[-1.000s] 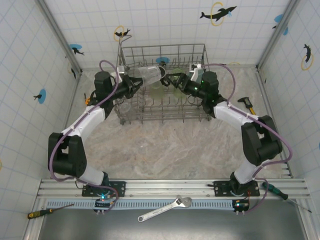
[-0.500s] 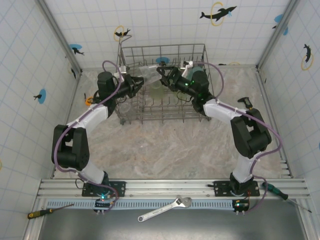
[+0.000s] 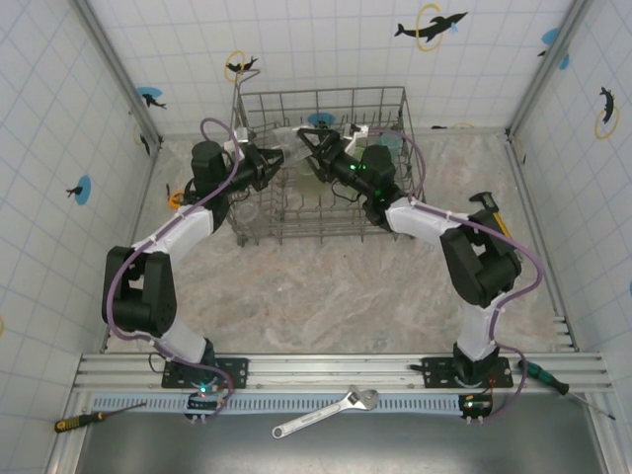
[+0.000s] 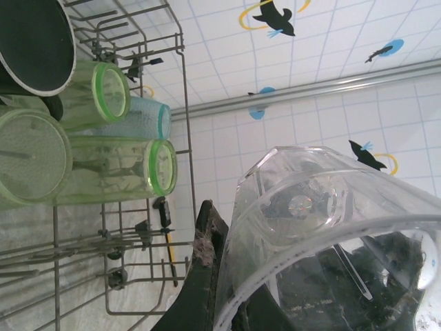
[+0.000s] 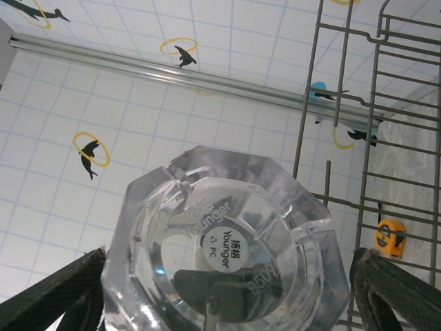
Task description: Load the cups into the dish rack
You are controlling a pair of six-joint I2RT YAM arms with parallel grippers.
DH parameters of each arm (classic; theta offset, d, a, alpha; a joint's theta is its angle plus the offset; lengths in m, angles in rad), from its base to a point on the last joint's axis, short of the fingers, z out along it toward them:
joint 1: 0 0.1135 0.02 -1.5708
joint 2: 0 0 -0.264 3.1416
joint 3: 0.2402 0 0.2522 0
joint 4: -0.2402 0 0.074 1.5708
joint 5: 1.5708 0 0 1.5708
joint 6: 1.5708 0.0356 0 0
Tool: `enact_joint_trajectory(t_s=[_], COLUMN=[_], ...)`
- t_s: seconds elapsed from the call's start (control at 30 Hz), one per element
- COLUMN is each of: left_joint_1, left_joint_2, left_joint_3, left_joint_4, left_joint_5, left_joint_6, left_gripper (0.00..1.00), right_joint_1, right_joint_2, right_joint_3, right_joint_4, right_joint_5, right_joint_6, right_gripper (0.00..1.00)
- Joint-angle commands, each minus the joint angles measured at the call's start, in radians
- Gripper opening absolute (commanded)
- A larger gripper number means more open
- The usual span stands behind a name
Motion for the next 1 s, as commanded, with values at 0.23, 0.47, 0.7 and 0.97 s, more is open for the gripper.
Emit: enact_joint_trajectory(t_s=[0.23, 0.47, 0.7, 0.97], left_joint_1=[-0.031, -0.031, -0.032, -0.020], left_joint_2=[-0.010, -0.018, -0.075, -0.207], left_joint_3=[-0.002, 0.026, 0.092, 0.124], left_joint_4=[0.084, 0.037, -0.084, -0.236], left_joint_5=[-0.006, -0.017, -0.101, -0.247], left_joint_6=[-0.021, 0.005, 0.097, 0.304], left_gripper=[0.00, 0.31, 0.70, 0.97], right_joint_1=[0.010, -0.004, -0.043, -0.027], right_joint_2=[0.059, 0.018, -0.003, -0.004], right_joint_3=[0.065, 0.048, 0.073, 0.171], right_joint_4=[0.136, 0.073, 0.042, -0.164], right_joint_5=[0.085, 0.091, 0.056, 0.055], right_joint_6=[0.093, 0.031, -0.032, -0.238], right_gripper=[0.70, 0.48, 0.35, 0.23])
